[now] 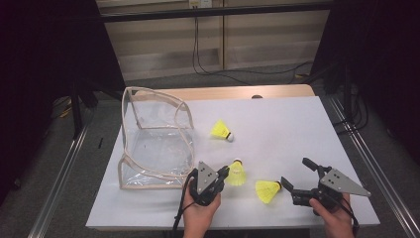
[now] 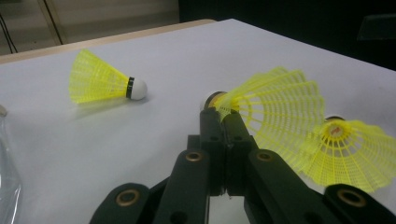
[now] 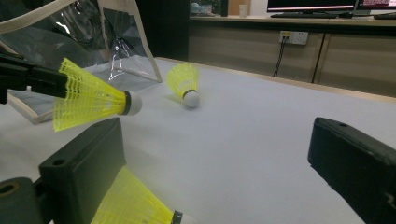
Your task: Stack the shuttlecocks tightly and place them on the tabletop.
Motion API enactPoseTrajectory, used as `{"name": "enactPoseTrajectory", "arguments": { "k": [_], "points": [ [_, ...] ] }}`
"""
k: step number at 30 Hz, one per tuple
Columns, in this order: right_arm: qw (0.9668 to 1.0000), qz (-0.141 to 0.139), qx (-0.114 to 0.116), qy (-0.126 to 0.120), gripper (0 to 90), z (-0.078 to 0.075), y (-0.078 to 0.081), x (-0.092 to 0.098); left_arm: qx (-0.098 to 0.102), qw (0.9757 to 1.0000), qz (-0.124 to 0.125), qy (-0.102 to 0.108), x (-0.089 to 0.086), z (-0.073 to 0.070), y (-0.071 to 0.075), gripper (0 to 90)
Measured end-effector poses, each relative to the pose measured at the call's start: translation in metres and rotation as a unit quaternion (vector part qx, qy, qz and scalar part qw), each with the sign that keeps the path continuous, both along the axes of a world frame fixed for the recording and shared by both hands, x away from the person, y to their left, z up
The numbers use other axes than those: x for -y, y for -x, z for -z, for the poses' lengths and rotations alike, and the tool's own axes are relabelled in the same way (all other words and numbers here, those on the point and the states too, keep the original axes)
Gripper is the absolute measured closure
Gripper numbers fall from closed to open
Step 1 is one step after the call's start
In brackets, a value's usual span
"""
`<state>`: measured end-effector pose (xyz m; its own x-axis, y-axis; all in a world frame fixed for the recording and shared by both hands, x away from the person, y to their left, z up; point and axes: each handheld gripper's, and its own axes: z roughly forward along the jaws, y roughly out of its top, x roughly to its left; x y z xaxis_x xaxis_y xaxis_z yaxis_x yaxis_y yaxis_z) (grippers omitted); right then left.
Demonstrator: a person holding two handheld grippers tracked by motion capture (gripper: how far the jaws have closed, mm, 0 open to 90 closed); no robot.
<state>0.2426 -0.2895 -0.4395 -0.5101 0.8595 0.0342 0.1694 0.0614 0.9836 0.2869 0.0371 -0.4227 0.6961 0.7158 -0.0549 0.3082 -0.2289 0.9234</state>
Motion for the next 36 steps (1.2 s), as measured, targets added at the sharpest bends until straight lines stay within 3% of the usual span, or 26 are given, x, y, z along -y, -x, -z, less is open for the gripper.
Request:
{"name": "enactPoseTrajectory", "arguments": {
  "k": [8,10,22,28,32,36],
  "points": [
    [1.0000,0.001,0.001,0.000,3.3,0.000,0.000,0.001,-0.009,0.9998,-0.019,0.007,0.014,-0.002,-0.021,89.2],
    [1.0000,0.002,0.001,0.000,3.3,0.000,0.000,0.001,-0.010,0.9997,-0.022,0.002,0.018,-0.001,-0.024,89.2],
    [1.0000,0.001,0.000,-0.001,3.3,0.001,-0.001,0.001,-0.020,0.9974,-0.067,0.019,0.028,0.001,-0.040,88.5],
    [1.0000,0.000,-0.001,-0.002,3.3,0.001,-0.001,0.001,-0.025,0.9966,-0.077,0.011,0.028,0.003,-0.047,87.9],
    [1.0000,0.000,-0.002,-0.003,3.3,0.001,-0.001,0.001,-0.030,0.9953,-0.090,0.020,0.028,0.006,-0.052,84.4],
    [1.0000,0.000,-0.002,-0.001,3.3,0.001,-0.001,0.001,-0.034,0.9951,-0.092,0.008,0.030,0.007,-0.059,84.2]
  ]
}}
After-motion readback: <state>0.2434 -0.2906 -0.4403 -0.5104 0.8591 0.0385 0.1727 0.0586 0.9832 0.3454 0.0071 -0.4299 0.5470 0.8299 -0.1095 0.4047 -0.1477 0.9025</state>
